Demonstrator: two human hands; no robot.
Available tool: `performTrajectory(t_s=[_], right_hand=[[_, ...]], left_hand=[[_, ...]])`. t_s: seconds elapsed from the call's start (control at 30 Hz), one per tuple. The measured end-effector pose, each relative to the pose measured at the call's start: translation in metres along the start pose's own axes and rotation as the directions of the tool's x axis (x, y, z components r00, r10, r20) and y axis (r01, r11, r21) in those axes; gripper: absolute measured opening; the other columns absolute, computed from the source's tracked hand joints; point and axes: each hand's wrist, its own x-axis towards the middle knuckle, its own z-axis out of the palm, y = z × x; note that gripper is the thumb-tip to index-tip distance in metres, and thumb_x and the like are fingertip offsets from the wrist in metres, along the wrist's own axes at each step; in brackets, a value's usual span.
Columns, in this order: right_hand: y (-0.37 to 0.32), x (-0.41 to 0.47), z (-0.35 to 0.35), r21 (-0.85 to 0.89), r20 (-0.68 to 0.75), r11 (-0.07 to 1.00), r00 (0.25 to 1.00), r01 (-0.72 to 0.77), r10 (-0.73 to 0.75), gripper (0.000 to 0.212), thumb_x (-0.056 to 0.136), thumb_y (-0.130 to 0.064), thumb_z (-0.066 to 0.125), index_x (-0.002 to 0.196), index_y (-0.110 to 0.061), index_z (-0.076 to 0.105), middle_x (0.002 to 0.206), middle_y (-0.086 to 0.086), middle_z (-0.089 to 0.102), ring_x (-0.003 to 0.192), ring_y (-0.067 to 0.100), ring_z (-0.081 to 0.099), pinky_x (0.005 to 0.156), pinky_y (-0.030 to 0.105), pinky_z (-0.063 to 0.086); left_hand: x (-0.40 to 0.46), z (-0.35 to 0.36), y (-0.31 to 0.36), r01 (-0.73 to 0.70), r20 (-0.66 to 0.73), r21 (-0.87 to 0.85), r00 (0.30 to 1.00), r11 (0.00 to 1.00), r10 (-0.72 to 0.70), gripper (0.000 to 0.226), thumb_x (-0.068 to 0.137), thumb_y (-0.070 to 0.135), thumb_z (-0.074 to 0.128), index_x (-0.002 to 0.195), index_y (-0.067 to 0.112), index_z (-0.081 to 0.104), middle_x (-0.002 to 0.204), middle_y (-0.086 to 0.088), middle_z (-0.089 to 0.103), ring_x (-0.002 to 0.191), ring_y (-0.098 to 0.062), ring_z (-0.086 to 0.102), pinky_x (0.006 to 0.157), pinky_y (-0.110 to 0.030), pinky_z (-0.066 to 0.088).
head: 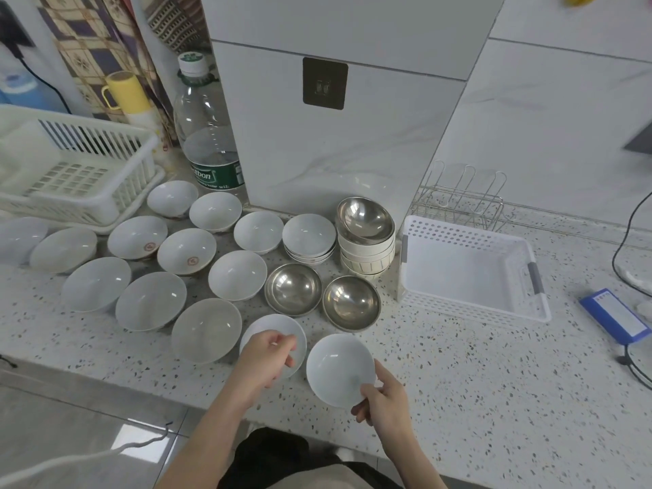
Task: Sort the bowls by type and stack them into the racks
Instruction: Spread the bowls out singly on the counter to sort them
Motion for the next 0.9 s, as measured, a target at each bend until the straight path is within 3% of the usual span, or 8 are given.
performTrajectory(t_s=[0.6,0.9], right_hand=[[-0.004,-0.002,0.015,0.01,-0.093,1.0,0.996,-0.015,0.016,0.06,0.087,0.005,0.047,0.142,-0.02,0.049,0.053,0.01,0.066,0.043,0.018,0.06,0.042,0.02,0.044],[-0.006,-0.006,0.019,-0.135,-0.112,0.99,0.993,-0.045,0.03,0.052,0.092,-0.009,0.047,0.142,-0.026,0.045,0.06,0.007,0.071,0.048,0.014,0.064,0.044,0.018,0.047]], left_hand=[[0.019,-0.022,0.005,-0.033,0.074,0.025,0.997,0.999,0.031,0.019,0.091,0.026,0.057,0.087,0.011,0.066,0.072,-0.003,0.068,0.036,-0.006,0.032,0.037,-0.019,0.026],[0.029,-0.025,0.015,-0.048,0.129,0.027,0.991,0.998,0.044,0.015,0.092,0.024,0.057,0.091,0.013,0.066,0.069,-0.001,0.068,0.038,-0.008,0.033,0.036,-0.019,0.025]])
